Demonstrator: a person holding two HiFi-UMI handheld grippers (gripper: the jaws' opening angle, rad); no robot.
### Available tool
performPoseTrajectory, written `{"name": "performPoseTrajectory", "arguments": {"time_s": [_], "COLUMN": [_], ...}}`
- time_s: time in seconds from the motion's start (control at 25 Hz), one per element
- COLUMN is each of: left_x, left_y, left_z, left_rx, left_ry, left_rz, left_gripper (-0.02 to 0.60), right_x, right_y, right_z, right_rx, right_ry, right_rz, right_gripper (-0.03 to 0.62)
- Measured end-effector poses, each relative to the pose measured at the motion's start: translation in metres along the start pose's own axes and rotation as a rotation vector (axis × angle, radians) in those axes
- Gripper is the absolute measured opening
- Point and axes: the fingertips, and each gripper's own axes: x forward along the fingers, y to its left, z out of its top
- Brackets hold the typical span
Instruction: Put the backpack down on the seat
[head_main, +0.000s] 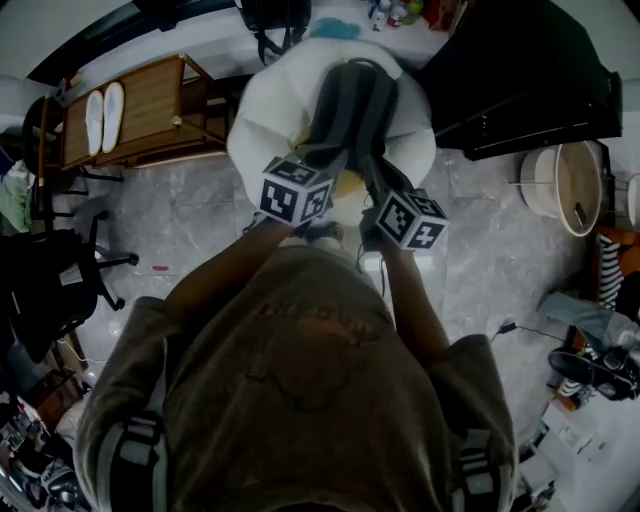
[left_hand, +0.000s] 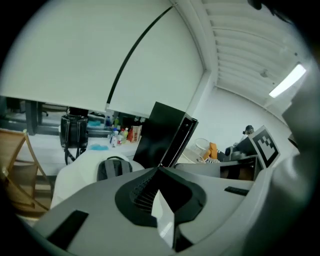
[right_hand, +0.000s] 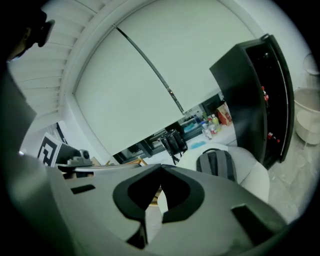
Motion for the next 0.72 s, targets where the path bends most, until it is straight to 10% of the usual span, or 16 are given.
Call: {"name": "performPoseTrajectory", "arguments": {"time_s": [0.72], "left_x": [-0.080], "left_y": [-0.049], "left_z": [0.063], "left_rx": [0.236], "left_ry": [-0.167], "left_rz": [-0.220], "left_gripper": [-0.001], "right_x": [-0.071], "right_y": [0.093], "right_z": [0.059], "right_rx": [-0.391], "right_ry": [-0.151], "right_rz": [0.199], "right_gripper": [0.000]}}
